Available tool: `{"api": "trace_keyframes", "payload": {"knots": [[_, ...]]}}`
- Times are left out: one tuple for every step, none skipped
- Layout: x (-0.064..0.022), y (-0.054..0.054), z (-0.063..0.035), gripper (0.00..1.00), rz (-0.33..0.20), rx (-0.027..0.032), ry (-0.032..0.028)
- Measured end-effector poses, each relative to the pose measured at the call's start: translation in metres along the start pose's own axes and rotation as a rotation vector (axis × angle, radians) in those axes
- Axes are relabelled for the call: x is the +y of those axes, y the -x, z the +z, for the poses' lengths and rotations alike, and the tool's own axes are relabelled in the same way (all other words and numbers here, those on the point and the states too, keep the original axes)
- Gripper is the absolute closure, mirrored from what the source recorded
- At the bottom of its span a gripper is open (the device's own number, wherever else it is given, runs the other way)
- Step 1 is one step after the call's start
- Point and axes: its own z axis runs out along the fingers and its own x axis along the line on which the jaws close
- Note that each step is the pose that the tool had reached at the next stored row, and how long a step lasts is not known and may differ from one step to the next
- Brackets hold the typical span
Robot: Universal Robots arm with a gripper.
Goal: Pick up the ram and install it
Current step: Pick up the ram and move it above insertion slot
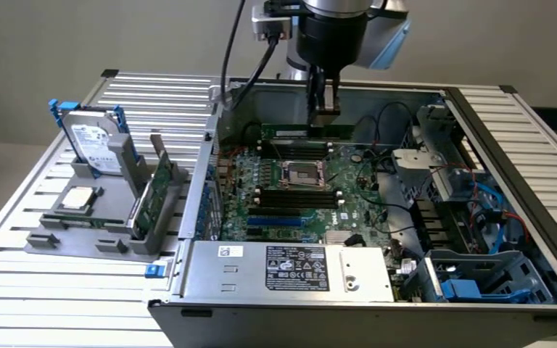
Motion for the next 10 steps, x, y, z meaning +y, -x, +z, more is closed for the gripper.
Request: {"api": "trace_keyframes", "payload": {"knots": [[-0.0001, 0.0018, 0.0018, 0.86, 0.000, 0.0001, 0.0000], [-0.0001, 0.0034, 0.0037, 0.86, 0.000, 0.0001, 0.0000], [-0.0001, 0.0042, 0.0052, 0.86, 0.000, 0.0000, 0.0001], [-0.0002, 0.0043, 0.0057, 0.86, 0.000, -0.0001, 0.0000], [-0.0002, 0.0043, 0.0056, 0.86, 0.000, -0.0001, 0.0003], [-0.0002, 0.0043, 0.0057, 0.86, 0.000, -0.0001, 0.0003], [-0.0002, 0.0043, 0.0057, 0.86, 0.000, -0.0001, 0.0003], [-0.0002, 0.0043, 0.0056, 0.86, 0.000, 0.0000, 0.0003], [-0.0002, 0.0043, 0.0057, 0.86, 0.000, -0.0001, 0.0003], [-0.0002, 0.0043, 0.0057, 0.86, 0.000, -0.0001, 0.0003]]}}
